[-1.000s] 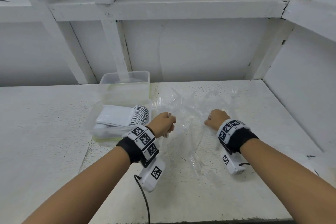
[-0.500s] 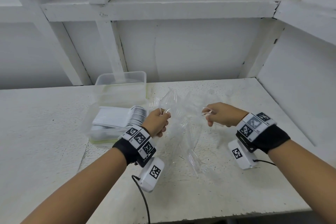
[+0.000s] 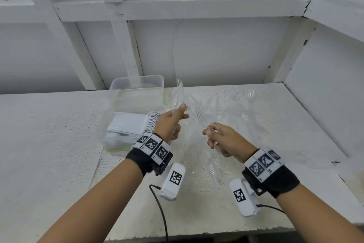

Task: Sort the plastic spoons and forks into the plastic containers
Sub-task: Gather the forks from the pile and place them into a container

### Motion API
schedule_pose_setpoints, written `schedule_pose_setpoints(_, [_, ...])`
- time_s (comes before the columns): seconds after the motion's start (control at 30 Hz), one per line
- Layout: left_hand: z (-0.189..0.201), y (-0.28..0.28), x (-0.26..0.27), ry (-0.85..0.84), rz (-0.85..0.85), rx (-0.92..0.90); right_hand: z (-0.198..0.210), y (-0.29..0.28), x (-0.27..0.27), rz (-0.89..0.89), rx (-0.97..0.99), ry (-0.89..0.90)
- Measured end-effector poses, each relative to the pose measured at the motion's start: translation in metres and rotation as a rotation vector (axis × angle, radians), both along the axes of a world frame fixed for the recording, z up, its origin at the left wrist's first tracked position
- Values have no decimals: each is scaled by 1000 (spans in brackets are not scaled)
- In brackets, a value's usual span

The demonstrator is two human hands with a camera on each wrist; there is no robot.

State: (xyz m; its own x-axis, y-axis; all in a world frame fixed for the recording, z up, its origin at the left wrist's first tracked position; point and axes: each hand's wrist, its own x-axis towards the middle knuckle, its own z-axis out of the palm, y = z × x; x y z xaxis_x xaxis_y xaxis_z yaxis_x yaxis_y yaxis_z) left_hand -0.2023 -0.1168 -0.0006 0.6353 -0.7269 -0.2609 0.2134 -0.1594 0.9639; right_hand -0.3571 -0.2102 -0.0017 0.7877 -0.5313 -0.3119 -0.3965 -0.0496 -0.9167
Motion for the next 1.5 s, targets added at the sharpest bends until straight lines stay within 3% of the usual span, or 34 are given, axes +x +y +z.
schedule_pose_setpoints(0.23, [0,7,3,122,-60,-72,-4,12,0,76,87,-71])
schedule_pose_setpoints(0.4, [2,12,3,138,-91,-76,-7,11,-3,57,263,-151])
schedule_pose_setpoints(0.53, [4,13,6,87,-89,-61,-7,14,4,-37,95,-115])
schedule_pose_setpoints(0.8, [3,12,2,34,-83,-80,-7,22,28,-153,-264,-269])
schedule_pose_setpoints(1.03, [5,14,0,43,-39,-108,-9,26,35,-162,-334,-293])
schedule_pose_setpoints(1.33, [6,11,-2,116,-1,-111,-4,40,39,-127,-184,-324])
schedule_pose_setpoints(1.5, [11,13,1,68,17,-81,-7,39,37,-137,-260,-295])
